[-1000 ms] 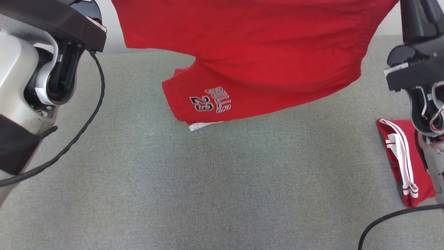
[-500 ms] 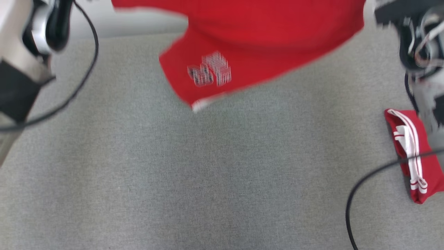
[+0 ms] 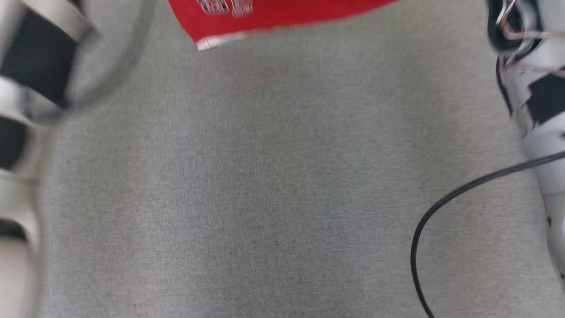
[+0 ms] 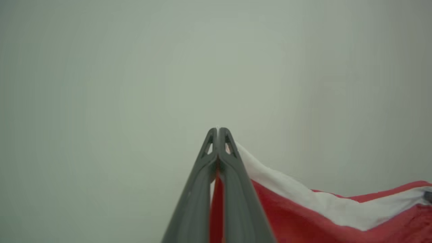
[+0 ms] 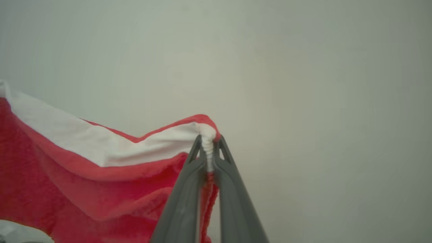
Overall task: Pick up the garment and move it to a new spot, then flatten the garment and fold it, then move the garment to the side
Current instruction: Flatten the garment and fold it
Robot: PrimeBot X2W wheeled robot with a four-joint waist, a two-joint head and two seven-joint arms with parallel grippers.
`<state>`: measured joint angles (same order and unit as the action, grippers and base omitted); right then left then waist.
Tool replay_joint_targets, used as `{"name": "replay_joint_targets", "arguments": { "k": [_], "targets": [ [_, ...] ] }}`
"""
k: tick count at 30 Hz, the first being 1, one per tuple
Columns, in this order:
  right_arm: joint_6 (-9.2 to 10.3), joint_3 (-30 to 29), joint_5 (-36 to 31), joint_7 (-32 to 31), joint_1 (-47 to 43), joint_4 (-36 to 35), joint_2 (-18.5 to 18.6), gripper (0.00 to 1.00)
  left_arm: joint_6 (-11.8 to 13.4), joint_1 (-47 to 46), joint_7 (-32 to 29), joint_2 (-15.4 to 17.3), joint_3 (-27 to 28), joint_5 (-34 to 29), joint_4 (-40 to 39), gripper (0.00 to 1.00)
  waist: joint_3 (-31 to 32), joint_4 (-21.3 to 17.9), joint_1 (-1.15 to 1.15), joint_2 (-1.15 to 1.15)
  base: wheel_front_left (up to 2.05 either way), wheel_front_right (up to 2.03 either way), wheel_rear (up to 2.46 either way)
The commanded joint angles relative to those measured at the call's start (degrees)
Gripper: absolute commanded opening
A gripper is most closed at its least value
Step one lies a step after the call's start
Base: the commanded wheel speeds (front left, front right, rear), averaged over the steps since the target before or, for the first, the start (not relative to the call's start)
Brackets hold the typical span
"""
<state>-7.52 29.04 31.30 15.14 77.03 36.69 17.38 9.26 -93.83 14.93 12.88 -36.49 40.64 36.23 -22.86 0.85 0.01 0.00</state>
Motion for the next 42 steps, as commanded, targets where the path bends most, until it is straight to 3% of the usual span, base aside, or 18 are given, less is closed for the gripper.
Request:
{"name": "replay_joint_targets", "arguments": {
  "k": [1, 7, 12, 22, 33, 42],
  "targets": [
    [0.06, 0.81, 0.54, 0.08, -2.04, -0.69, 0.76, 0.00, -0.18, 2.93, 0.14, -0.81, 1.67, -0.72, -1.44, 0.00, -3.92, 1.68, -0.01, 0.00, 0.00, 0.00, 0.00],
    [0.05, 4.36, 3.82, 0.09, -11.67, -7.14, 3.71, 0.00, -0.37, 17.92, 0.16, -3.46, 6.76, -7.19, -10.81, 0.00, -5.90, 2.51, -0.01, 0.00, 0.00, 0.00, 0.00],
    [0.05, 6.54, 8.14, 0.09, -20.02, -13.93, 6.56, 0.00, 0.47, 31.36, 0.16, -3.21, 8.18, -10.33, -20.56, 0.00, -5.25, 2.56, -0.01, 0.00, 0.00, 0.00, 0.00],
    [0.05, 7.41, 15.07, 0.09, -37.65, -24.95, 12.46, 0.00, 5.74, 56.50, -2.75, 4.43, 6.93, -11.08, -40.81, 0.00, -2.54, 2.60, -0.01, 0.00, 0.00, 0.00, 0.00],
    [0.05, 10.39, 16.32, 0.09, -51.96, -30.62, 16.86, 0.00, 9.50, 75.72, -10.37, 12.56, 5.09, -8.20, -52.02, 0.00, 3.53, 1.68, -0.01, 0.00, 0.00, 0.00, 0.00],
    [0.06, 10.08, 16.84, 0.10, -64.69, -30.97, 18.33, 0.00, 11.96, 89.89, -15.71, 15.83, 3.90, -1.73, -56.85, 0.00, 9.49, 1.54, -0.01, 0.00, 0.00, 0.00, 0.00]
  ]
}}
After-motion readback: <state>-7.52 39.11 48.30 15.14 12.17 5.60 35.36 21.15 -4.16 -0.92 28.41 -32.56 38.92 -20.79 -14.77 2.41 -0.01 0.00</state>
